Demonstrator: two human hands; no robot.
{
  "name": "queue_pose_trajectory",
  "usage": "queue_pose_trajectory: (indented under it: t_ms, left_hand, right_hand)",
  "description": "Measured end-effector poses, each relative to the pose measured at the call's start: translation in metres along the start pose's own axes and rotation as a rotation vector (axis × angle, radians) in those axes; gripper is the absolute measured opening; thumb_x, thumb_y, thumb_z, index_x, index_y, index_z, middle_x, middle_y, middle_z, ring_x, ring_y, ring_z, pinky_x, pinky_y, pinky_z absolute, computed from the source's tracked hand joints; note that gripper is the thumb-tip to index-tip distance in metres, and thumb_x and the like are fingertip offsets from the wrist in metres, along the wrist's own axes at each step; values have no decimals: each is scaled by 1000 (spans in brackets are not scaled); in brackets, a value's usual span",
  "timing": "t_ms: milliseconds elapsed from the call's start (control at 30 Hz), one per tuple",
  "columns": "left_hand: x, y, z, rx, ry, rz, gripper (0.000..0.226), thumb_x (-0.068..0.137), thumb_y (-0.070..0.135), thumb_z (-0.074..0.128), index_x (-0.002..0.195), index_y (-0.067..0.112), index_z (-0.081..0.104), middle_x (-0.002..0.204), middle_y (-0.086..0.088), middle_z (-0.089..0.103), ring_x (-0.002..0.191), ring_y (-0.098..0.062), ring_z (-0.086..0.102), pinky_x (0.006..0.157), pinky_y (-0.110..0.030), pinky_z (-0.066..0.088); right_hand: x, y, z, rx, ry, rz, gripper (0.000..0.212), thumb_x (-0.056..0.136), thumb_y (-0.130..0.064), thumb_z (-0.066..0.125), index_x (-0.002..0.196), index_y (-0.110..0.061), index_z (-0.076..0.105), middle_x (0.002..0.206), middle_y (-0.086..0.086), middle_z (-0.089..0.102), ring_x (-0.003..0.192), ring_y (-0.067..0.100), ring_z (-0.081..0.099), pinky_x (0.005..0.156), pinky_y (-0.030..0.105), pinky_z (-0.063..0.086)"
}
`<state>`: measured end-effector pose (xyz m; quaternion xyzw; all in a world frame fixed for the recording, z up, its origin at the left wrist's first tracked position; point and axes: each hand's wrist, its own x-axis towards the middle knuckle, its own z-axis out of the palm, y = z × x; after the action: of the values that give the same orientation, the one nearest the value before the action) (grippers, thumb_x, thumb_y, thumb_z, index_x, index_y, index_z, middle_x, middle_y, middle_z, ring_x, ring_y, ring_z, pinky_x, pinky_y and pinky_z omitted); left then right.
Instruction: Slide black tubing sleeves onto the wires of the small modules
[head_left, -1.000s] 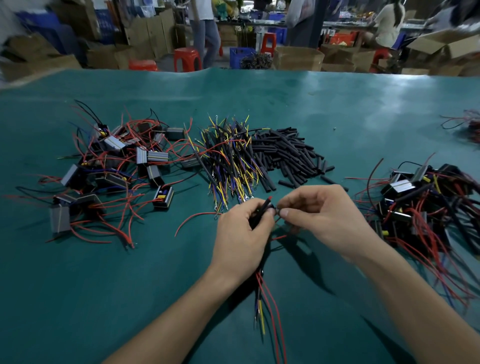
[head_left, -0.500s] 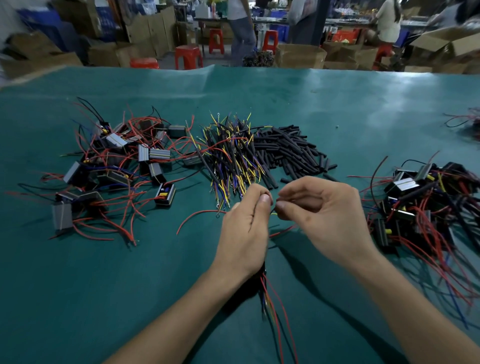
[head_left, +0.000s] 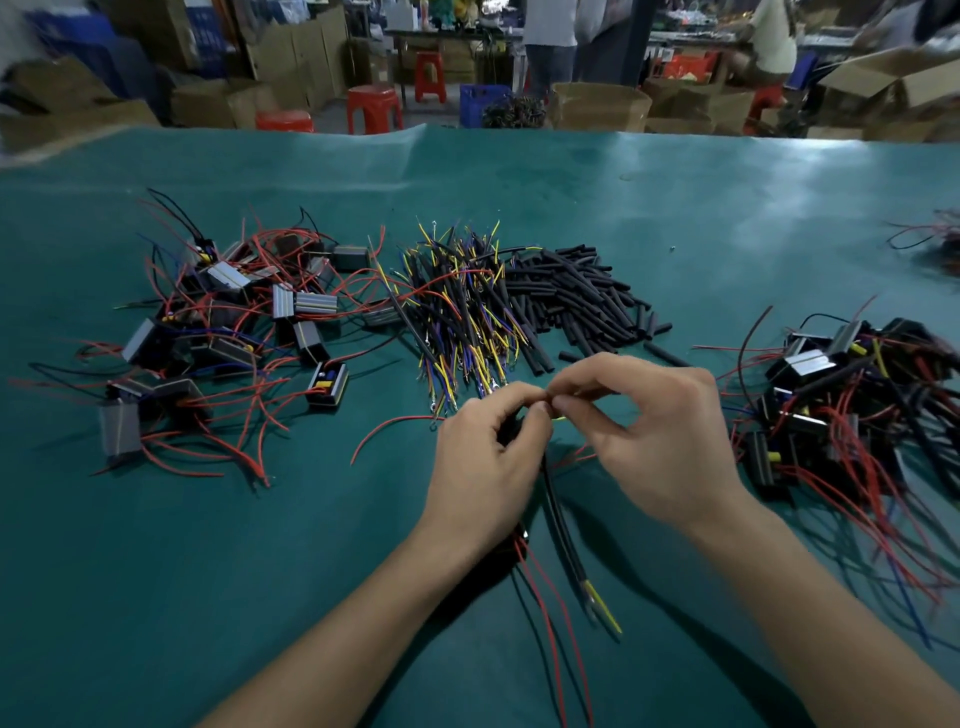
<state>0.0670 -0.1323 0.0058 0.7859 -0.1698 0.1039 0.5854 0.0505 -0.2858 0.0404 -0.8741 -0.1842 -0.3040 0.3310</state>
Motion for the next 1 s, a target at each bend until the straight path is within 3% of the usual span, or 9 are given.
queue_pose_trajectory:
  t_ms: [100,200,333,567,700,833,1000]
  left_hand:
    - [1,-2,0,-25,-23,-18,21,90,28,53,91,21,73,69,8,64,63,-12,54,61,-36,45]
    - [-1,-2,0,-47,-38,-27,15,88,29,58,88,25,72,60,11,56,55,-5,44,54,-28,36]
    - [-2,-3,1,2,-26,0,13,87,29,61,88,27,74,70,-3,67,67,-22,59,66,-42,49]
    - [-4,-4,1,132,15,76,16,86,28,63,94,28,77,66,3,62,73,-12,54,69,-31,44]
    - [-5,1,2,189,57,130,10,85,26,66,87,25,76,64,16,57,73,-9,50,66,-24,38]
    - [-6,1,1,177,107,127,6,81,28,71,85,25,75,72,28,59,72,-9,51,67,-20,39]
    - [-6,0,0,138,95,140,6,81,20,76,85,24,77,77,34,59,72,-5,52,68,-13,37]
  right_hand:
    - [2,0,-3,45,-22,44,19,80,3,81,86,-15,76,77,-12,73,75,1,68,74,12,51]
    - [3,0,-3,68,-28,85,18,80,2,82,86,-14,77,76,-10,73,74,3,68,73,9,49]
    - [4,1,-7,89,-67,143,17,79,-4,84,87,-17,77,77,-12,74,75,4,70,72,11,51]
    - [5,1,-12,111,-138,272,17,79,-10,85,87,-22,76,72,-12,74,71,5,70,67,16,54]
    - [9,0,-14,267,-173,556,19,77,-5,84,79,-19,71,64,-2,72,56,16,65,60,32,55]
    - [11,-1,-15,592,-148,885,23,74,8,81,74,-8,64,57,8,66,50,17,60,48,24,50]
    - [13,2,-16,873,-250,1133,32,74,7,73,58,-18,61,67,13,67,47,16,59,45,22,50]
